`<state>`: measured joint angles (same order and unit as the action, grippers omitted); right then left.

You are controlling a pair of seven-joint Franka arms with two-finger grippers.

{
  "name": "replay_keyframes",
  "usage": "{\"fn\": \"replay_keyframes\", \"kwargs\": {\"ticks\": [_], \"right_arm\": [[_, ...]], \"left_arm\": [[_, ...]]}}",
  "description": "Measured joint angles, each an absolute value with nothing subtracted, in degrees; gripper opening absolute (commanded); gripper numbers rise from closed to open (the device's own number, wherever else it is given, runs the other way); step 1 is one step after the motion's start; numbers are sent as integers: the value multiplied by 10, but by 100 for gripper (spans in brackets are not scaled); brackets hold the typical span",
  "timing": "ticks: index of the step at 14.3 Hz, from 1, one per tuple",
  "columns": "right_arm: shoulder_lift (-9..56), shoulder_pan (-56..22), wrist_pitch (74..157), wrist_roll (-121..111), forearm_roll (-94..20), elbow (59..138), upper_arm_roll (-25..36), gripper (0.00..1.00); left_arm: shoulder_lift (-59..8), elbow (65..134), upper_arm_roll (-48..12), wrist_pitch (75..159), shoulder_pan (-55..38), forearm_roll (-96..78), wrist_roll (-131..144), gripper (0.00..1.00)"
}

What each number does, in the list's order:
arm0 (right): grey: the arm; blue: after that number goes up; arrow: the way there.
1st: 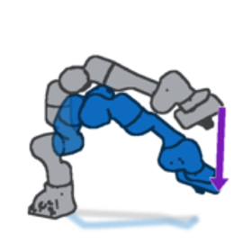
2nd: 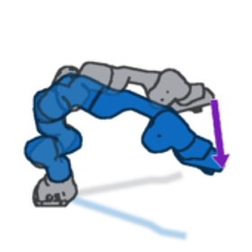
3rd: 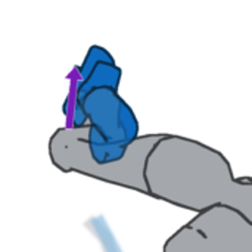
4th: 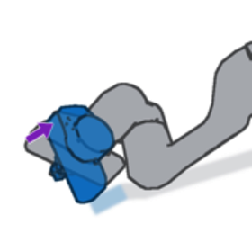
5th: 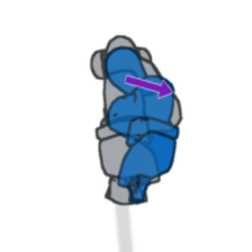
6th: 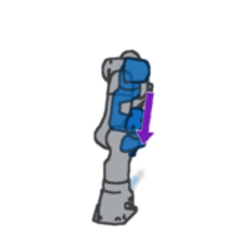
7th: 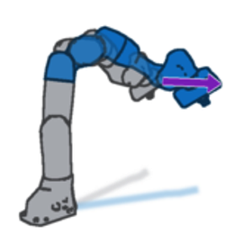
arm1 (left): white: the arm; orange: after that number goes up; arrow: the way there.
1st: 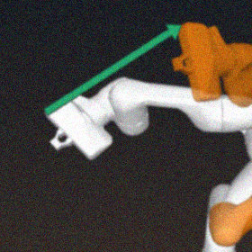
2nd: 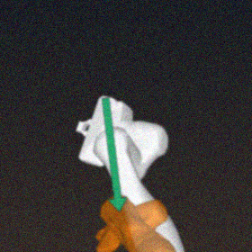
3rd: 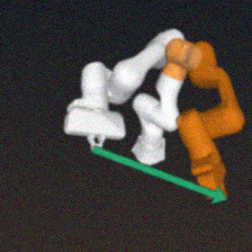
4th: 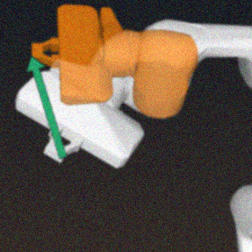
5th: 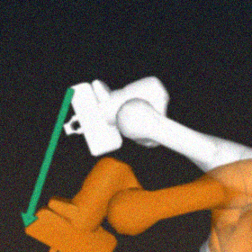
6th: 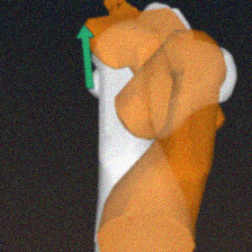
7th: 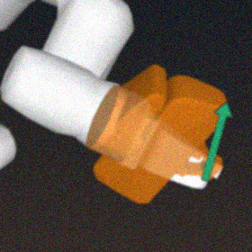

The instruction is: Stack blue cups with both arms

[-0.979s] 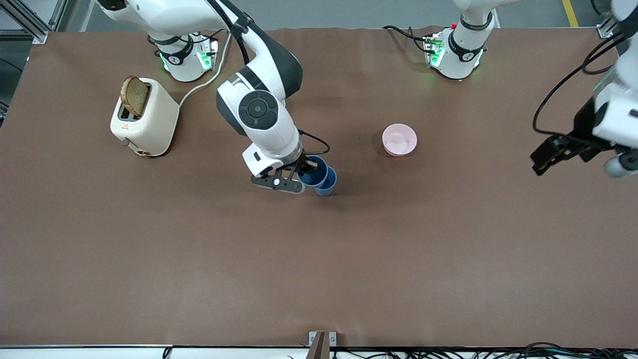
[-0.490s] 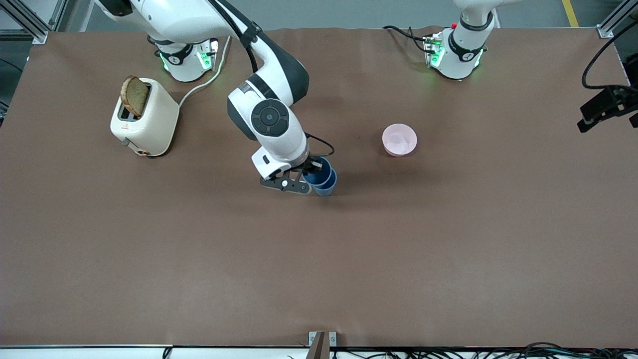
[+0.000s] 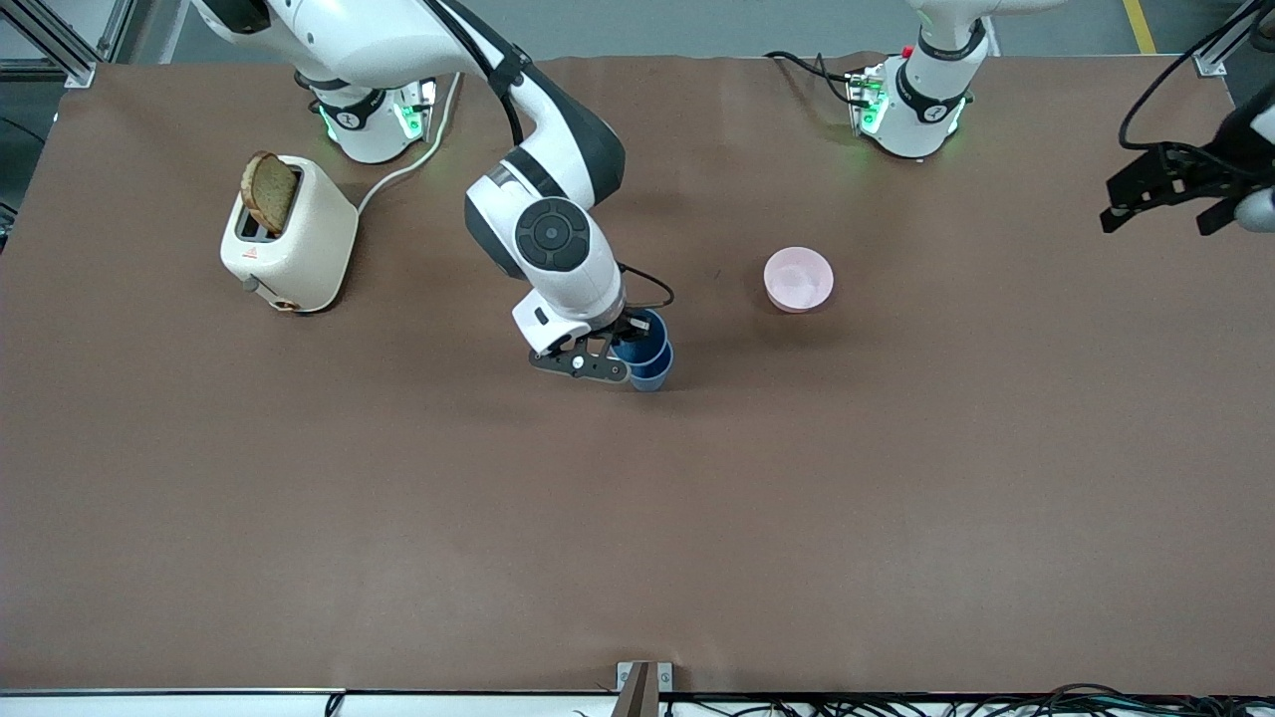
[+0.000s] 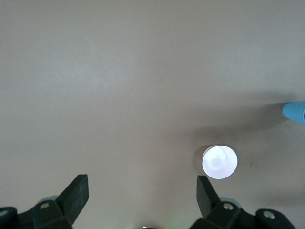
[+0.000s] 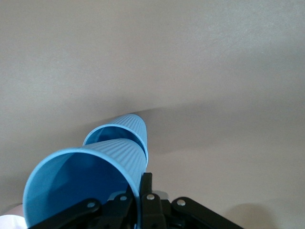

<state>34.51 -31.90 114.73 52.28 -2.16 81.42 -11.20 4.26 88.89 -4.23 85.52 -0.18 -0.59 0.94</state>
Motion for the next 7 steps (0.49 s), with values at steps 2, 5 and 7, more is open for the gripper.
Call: {"fn": "replay_keyframes", "kwargs": {"ticks": [2, 5, 7], "right_arm": [[347, -319, 1150, 523, -21, 814, -111, 3], [347, -319, 1151, 523, -21, 814, -110, 3], [348, -319, 1156, 523, -20, 814, -110, 7]], "left_arm": [[58, 908, -47, 862, -4, -3, 9, 100], [63, 917, -62, 865, -4, 3, 9, 100], [63, 919, -70, 866, -4, 8, 9, 100]]}}
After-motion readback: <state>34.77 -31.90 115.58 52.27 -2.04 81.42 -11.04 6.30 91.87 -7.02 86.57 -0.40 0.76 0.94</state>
